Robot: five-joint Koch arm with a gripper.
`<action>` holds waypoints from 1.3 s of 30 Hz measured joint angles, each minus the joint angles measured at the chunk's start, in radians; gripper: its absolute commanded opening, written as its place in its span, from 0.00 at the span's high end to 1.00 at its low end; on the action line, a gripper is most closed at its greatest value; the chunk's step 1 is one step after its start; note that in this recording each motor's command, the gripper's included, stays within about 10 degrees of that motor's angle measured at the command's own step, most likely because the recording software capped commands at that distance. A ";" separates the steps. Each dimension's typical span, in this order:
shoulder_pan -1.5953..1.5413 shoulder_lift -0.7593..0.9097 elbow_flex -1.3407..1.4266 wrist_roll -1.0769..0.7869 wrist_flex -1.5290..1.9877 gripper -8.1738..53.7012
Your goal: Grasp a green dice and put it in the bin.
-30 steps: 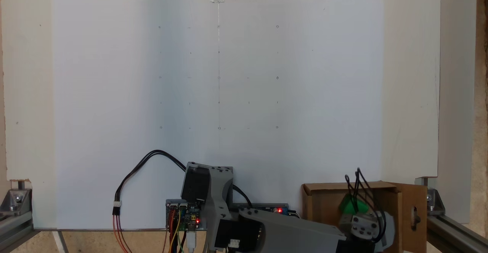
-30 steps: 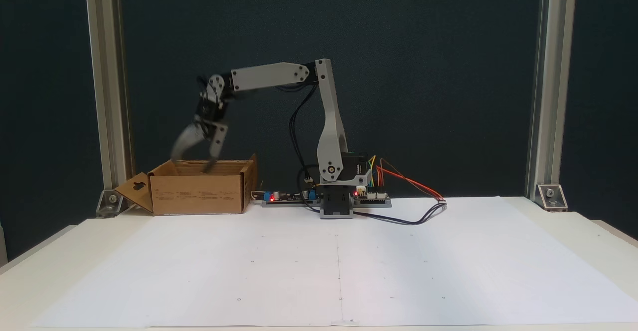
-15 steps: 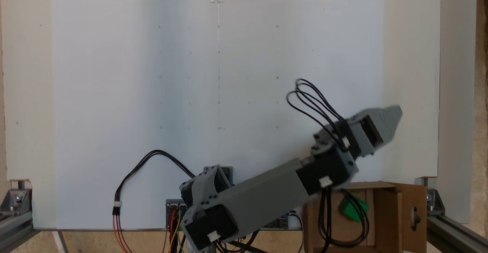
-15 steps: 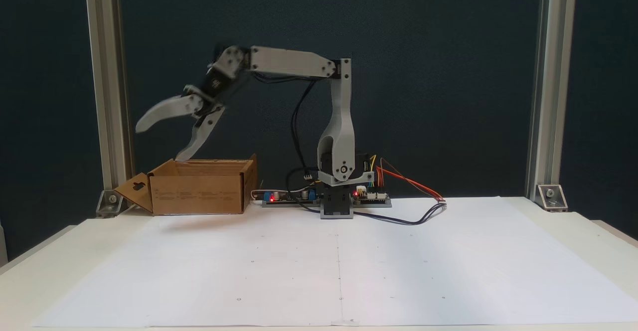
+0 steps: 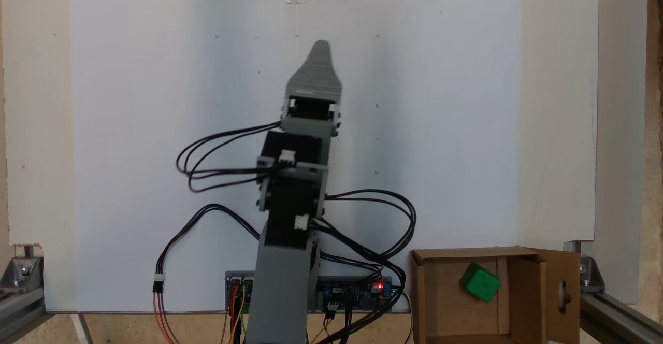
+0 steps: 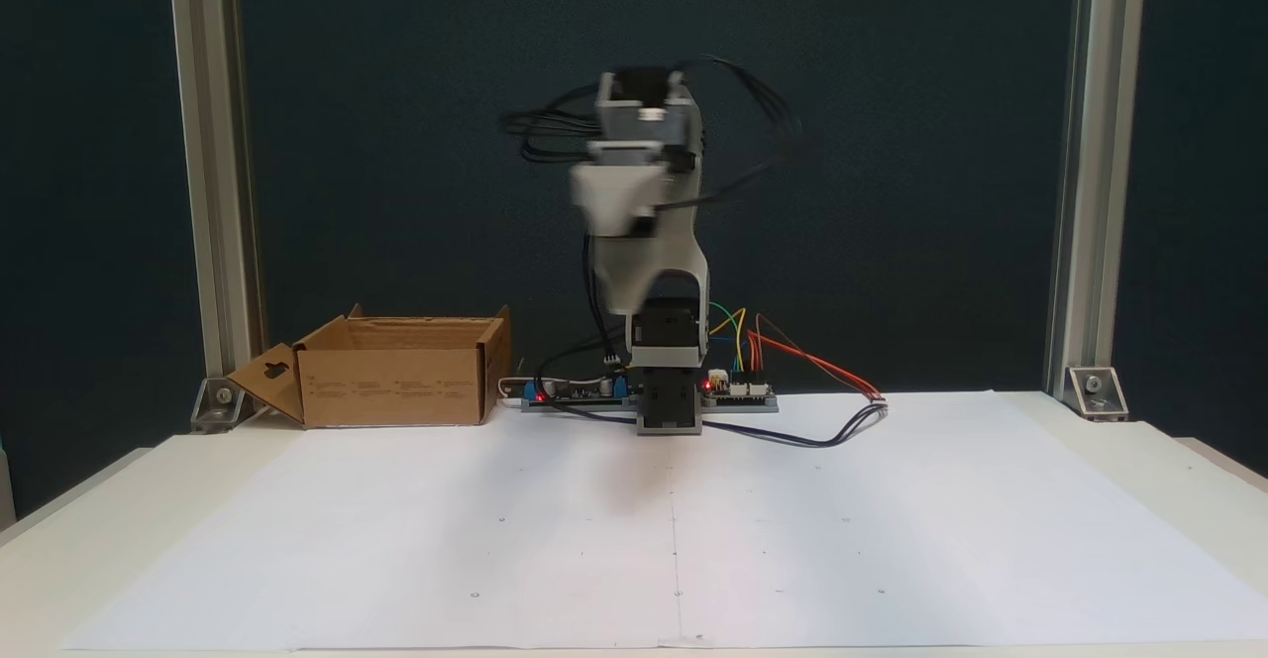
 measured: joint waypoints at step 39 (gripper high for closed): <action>-0.002 0.275 1.198 0.000 -1.559 0.15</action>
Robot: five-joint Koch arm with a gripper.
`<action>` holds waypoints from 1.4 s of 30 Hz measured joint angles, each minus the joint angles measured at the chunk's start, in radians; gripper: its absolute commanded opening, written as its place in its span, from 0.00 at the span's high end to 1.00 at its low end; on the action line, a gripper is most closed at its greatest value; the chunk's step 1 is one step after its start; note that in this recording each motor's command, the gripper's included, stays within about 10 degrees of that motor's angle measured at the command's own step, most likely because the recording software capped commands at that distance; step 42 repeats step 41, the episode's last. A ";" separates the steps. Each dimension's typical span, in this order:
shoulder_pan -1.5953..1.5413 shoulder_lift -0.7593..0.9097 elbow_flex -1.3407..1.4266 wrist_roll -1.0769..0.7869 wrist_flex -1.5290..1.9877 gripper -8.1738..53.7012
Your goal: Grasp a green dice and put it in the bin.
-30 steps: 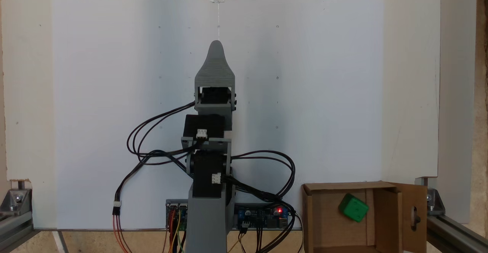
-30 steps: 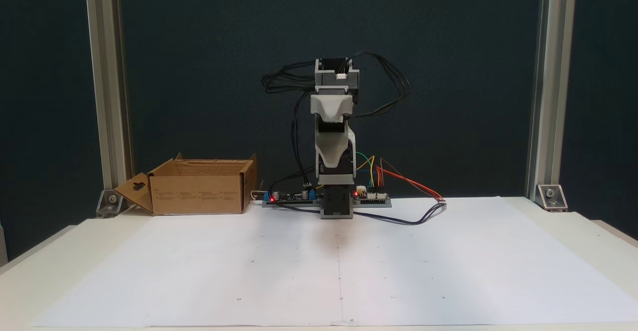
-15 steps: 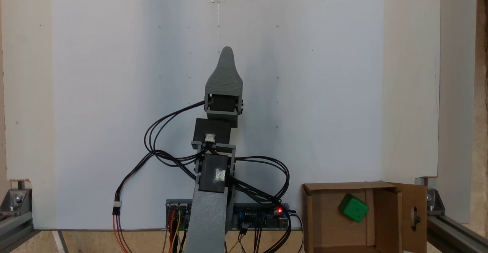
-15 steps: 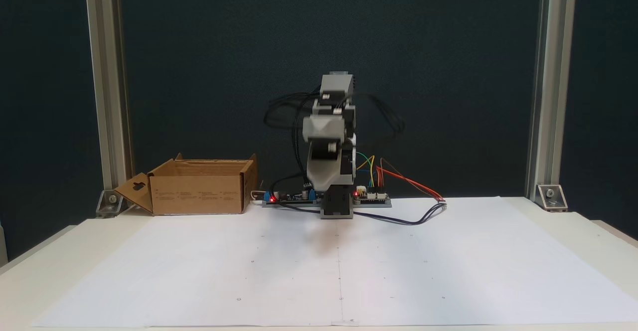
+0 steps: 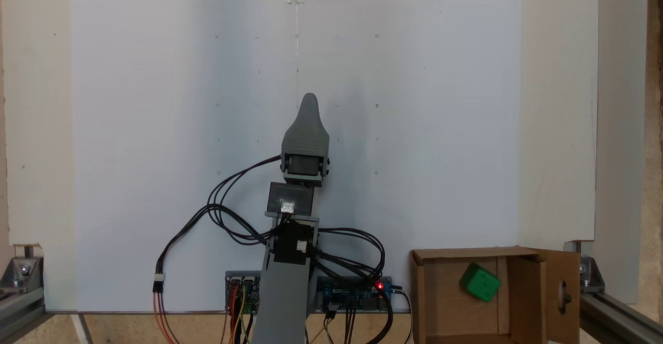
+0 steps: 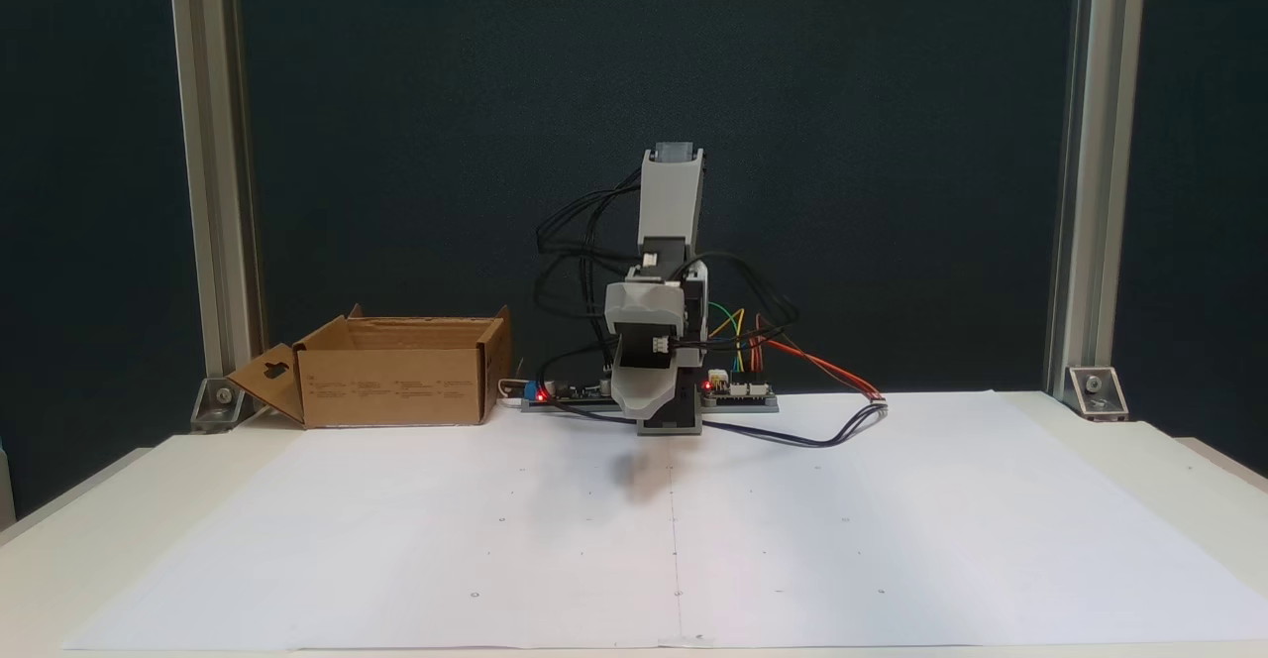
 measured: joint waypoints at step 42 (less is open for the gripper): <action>0.000 0.000 0.126 0.000 -0.382 0.15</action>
